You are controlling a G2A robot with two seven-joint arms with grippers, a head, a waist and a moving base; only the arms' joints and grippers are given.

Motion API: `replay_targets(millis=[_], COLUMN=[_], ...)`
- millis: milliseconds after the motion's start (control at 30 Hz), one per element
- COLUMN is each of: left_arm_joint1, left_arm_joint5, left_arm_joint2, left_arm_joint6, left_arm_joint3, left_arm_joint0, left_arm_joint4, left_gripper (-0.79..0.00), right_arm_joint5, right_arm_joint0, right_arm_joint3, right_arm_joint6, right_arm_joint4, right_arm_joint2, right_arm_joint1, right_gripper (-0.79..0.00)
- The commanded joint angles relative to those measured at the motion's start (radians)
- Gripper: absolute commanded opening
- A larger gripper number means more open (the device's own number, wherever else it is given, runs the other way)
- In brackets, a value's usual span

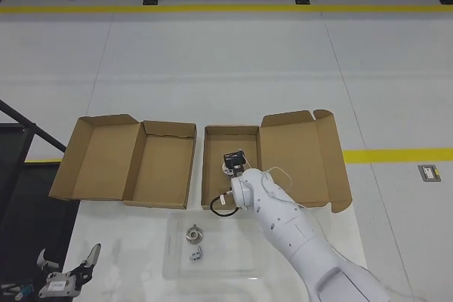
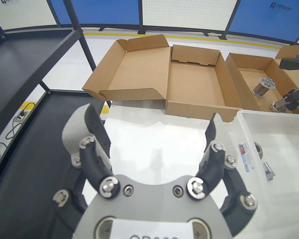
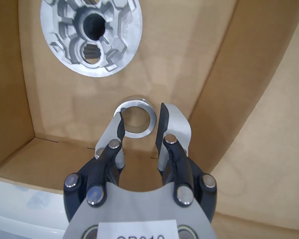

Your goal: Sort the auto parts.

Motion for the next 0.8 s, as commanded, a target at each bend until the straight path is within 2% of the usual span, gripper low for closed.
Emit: replay_targets(millis=[0,200,367,500,600,767], left_arm_joint1=[0.000,0.000,0.000,0.000,0.001,0.007], left_arm_joint5=[0.000,0.000,0.000,0.000,-0.029,-0.126], left_arm_joint2=[0.000,0.000,0.000,0.000,-0.001,-0.040], left_arm_joint6=[0.000,0.000,0.000,0.000,-0.008,-0.020], left_arm_joint3=[0.000,0.000,0.000,0.000,-0.009,-0.048], left_arm_joint0=[0.000,0.000,0.000,0.000,-0.005,-0.002], left_arm_joint4=[0.000,0.000,0.000,0.000,0.008,0.071], left_gripper=[0.000,0.000,0.000,0.000,0.000,0.000], right_arm_joint5=[-0.007,-0.047,-0.132,-0.281,-0.438,-0.714], right_arm_joint0=[0.000,-0.048,-0.152,-0.305,-0.430,-0.570], right_arm_joint3=[-0.009,-0.125,-0.337,-0.608,-0.807,-0.996], right_arm_joint6=[-0.020,-0.070,-0.057,-0.037,-0.026,-0.045], right_arm_joint4=[0.001,-0.015,-0.080,-0.140,-0.171,-0.179], right_arm_joint2=[0.007,0.042,0.099,0.181,0.241,0.322], right_arm_joint1=[0.001,0.024,0.075,0.131,0.169,0.214], right_gripper=[-0.453,-0.437,-0.431,-0.428,-0.416,-0.397])
